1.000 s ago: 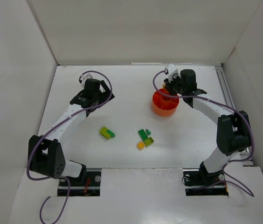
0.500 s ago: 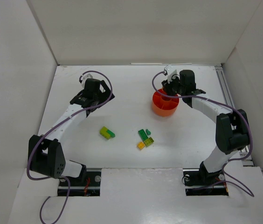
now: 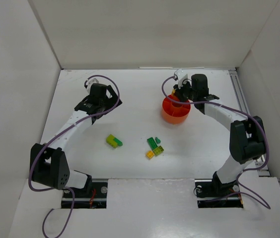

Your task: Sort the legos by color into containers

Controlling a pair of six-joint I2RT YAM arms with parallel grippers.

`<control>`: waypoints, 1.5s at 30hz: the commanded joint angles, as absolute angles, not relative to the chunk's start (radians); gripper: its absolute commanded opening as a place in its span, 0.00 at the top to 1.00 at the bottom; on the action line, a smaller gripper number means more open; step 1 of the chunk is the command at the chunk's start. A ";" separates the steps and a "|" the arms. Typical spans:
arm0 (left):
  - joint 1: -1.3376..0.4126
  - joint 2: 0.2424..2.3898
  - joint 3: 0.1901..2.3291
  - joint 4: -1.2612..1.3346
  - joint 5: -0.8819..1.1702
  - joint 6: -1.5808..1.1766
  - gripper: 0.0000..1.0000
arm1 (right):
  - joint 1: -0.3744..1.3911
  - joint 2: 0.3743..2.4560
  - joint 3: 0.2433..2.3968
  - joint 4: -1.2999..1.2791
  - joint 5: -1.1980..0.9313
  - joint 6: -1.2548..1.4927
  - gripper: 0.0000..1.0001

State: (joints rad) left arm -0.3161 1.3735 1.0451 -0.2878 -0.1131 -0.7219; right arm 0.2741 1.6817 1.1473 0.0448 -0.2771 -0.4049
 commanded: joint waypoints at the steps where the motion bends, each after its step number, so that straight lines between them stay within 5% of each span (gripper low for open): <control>1: -0.310 1.351 1.086 -0.282 -0.114 -0.712 0.01 | 0.265 1.644 1.198 0.061 -0.336 -0.419 0.74; 19: -0.310 1.351 1.086 -0.244 -0.094 -0.703 0.01 | 0.236 1.695 1.216 0.031 -0.606 -0.669 0.79; 30: -0.310 1.382 1.095 -0.225 -0.094 -0.693 0.01 | 0.186 1.706 1.230 -0.044 -0.546 -0.709 0.83; 45: -0.310 1.411 1.104 -0.216 -0.084 -0.684 0.01 | 0.202 1.747 1.301 -0.224 -0.703 -0.854 0.59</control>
State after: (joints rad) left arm -0.3157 1.4216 1.0512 -0.2501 -0.0864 -0.6983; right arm 0.1921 1.7355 1.2640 -0.1677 -0.6403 -0.8101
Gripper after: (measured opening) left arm 0.989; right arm 0.398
